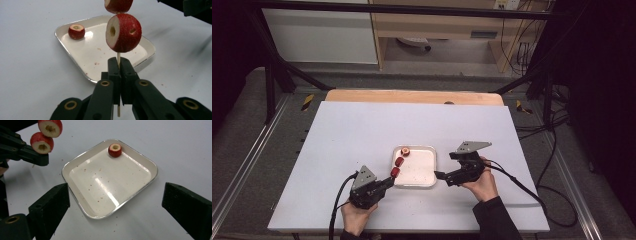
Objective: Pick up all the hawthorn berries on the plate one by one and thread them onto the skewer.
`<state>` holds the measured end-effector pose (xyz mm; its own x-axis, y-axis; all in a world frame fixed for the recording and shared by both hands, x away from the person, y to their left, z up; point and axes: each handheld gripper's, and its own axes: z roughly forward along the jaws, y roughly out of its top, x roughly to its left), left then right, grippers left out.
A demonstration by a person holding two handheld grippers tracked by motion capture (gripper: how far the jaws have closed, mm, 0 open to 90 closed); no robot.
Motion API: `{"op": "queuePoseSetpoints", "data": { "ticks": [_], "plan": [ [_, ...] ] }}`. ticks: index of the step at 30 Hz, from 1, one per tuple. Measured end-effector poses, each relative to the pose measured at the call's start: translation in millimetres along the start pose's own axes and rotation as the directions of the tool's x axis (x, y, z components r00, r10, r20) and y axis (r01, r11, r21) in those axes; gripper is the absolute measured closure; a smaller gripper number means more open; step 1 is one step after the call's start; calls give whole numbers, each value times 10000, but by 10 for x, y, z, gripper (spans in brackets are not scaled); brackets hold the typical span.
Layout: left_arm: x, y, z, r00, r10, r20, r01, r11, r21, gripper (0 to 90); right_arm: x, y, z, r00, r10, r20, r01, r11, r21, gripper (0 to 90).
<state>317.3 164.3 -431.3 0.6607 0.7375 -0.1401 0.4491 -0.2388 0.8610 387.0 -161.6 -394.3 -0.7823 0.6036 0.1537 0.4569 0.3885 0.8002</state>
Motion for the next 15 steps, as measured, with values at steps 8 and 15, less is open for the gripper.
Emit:
{"op": "queuePoseSetpoints", "data": {
  "ticks": [8,15],
  "plan": [
    [101,-46,-65,9999,-116,-47,116,9999,71,883,13,82,89,9999,-82,141,72,9977,677,60],
    [154,-72,-99,9999,-153,-61,153,9998,88,882,17,217,209,9996,16,274,-45,9942,1073,57]
  ]
}}
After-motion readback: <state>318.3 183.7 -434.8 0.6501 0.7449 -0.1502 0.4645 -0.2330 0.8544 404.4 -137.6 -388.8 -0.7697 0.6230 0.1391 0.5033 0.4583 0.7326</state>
